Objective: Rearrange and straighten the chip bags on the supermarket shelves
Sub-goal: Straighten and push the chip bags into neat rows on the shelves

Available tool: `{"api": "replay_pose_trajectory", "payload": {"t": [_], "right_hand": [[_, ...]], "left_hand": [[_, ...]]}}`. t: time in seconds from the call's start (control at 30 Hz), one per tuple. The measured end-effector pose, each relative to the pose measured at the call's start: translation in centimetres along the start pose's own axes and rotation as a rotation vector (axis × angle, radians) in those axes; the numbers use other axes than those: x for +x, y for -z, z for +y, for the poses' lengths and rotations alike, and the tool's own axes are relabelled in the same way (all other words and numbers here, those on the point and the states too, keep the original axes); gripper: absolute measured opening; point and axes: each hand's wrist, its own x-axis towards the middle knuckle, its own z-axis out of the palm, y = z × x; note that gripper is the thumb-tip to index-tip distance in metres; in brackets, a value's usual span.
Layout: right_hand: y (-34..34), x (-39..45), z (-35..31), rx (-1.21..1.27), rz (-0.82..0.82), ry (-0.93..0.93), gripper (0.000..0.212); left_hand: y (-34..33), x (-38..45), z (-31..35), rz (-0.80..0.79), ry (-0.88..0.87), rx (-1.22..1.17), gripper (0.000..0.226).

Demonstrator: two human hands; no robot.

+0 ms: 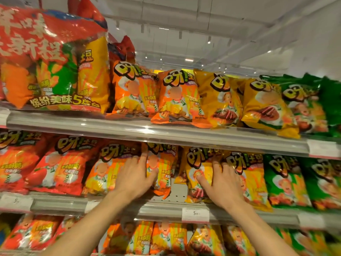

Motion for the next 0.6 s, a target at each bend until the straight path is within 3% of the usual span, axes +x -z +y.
{"api": "replay_pose_trajectory", "payload": {"t": [0.13, 0.27, 0.6], "right_hand": [[0.1, -0.1, 0.7, 0.001, -0.008, 0.002, 0.091], [0.3, -0.6, 0.9, 0.033, 0.054, 0.002, 0.09], [-0.3, -1.7, 1.4, 0.292, 0.147, 0.044, 0.076]], "left_hand": [[-0.7, 0.0, 0.3, 0.018, -0.024, 0.102, 0.073], [-1.1, -0.7, -0.1, 0.008, -0.013, -0.001, 0.083], [-1.1, -2.0, 0.1, 0.128, 0.057, -0.228, 0.073]]}}
